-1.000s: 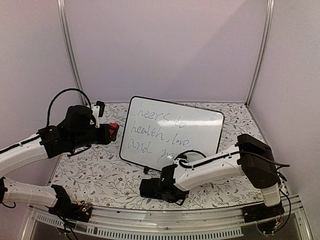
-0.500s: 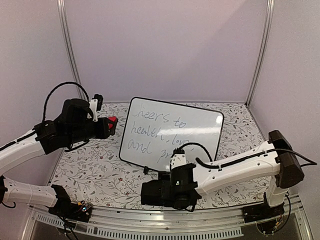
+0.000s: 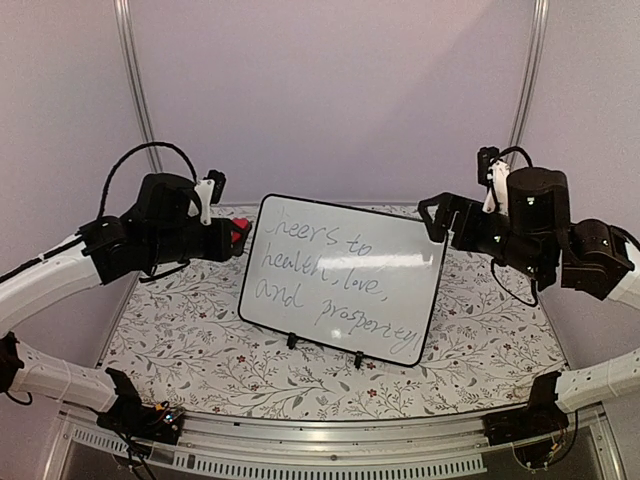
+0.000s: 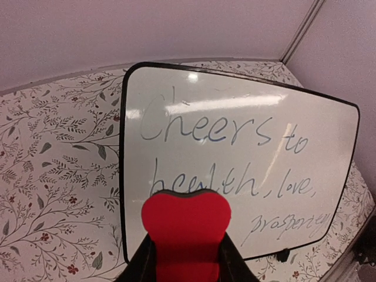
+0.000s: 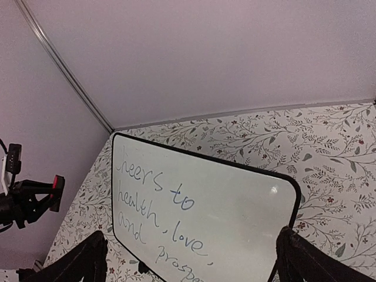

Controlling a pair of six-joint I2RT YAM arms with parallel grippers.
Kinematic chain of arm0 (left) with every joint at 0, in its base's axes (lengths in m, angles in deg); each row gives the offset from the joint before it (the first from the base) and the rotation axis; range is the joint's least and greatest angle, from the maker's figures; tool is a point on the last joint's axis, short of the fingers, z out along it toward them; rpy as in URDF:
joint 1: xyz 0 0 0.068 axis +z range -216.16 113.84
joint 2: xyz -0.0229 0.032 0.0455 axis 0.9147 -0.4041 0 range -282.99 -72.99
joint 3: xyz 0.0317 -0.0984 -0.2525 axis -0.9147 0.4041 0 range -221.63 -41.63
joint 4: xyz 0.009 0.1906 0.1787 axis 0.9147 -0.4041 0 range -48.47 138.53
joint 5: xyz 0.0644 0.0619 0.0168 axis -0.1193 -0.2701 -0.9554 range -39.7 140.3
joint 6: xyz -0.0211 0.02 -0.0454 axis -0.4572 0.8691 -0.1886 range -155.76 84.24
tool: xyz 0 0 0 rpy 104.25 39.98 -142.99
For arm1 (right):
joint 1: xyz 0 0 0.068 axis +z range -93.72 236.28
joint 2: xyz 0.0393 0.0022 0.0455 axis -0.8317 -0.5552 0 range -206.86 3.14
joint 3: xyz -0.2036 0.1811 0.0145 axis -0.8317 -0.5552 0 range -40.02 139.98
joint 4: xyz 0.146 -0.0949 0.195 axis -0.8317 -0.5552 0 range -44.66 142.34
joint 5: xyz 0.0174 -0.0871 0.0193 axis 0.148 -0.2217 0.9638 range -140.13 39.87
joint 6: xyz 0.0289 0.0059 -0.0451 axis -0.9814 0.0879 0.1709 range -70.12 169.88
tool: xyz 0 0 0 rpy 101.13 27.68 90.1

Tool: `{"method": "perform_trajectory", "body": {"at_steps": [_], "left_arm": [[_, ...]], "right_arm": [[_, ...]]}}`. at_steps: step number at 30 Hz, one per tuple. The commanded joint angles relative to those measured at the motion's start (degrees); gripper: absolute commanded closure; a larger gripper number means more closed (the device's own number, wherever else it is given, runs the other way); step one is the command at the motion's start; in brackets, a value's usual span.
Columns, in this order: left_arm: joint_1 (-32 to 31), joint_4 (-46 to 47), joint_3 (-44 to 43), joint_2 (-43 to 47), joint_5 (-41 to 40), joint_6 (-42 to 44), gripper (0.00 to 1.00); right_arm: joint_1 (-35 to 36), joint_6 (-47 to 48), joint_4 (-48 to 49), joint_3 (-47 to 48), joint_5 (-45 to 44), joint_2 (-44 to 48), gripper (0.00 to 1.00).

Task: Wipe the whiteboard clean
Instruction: Move the whiteboard to the center of the board, then hold the whiteboard at the center of the board.

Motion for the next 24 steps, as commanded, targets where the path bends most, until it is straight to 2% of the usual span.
{"method": "perform_trajectory", "body": {"at_steps": [1, 4, 8, 10, 13, 19, 24], "left_arm": [[-0.73, -0.97, -5.31, -3.20, 4.44, 4.99, 0.75], [-0.70, -1.56, -8.09, -5.18, 5.95, 7.66, 0.75], [-0.75, 0.21, -9.91, -6.22, 9.40, 11.26, 0.76], [-0.77, 1.55, -9.81, -6.26, 11.22, 12.87, 0.76], [-0.76, 4.16, -8.00, -5.85, 14.19, 15.23, 0.76], [-0.51, 11.66, -0.91, -2.21, 19.48, 16.32, 0.76], [0.32, 12.54, 1.19, -0.96, 20.97, 16.55, 0.76]], "right_arm": [[-7.43, 15.63, 1.21, 3.46, 9.16, -0.38, 0.01], [-15.80, 18.95, 0.41, 4.40, 17.98, -2.85, 0.01], [-30.25, 21.58, 1.82, 3.70, 36.63, -5.44, 0.01], [-34.39, 23.81, 2.16, 3.45, 42.56, -6.93, 0.01], [-37.49, 26.74, 2.55, 2.72, 46.84, -9.22, 0.01], [-40.55, 25.85, 7.37, -0.56, 59.23, -12.13, 0.01], [-42.48, 25.79, 12.85, -3.98, 62.78, -13.61, 0.01]]}}
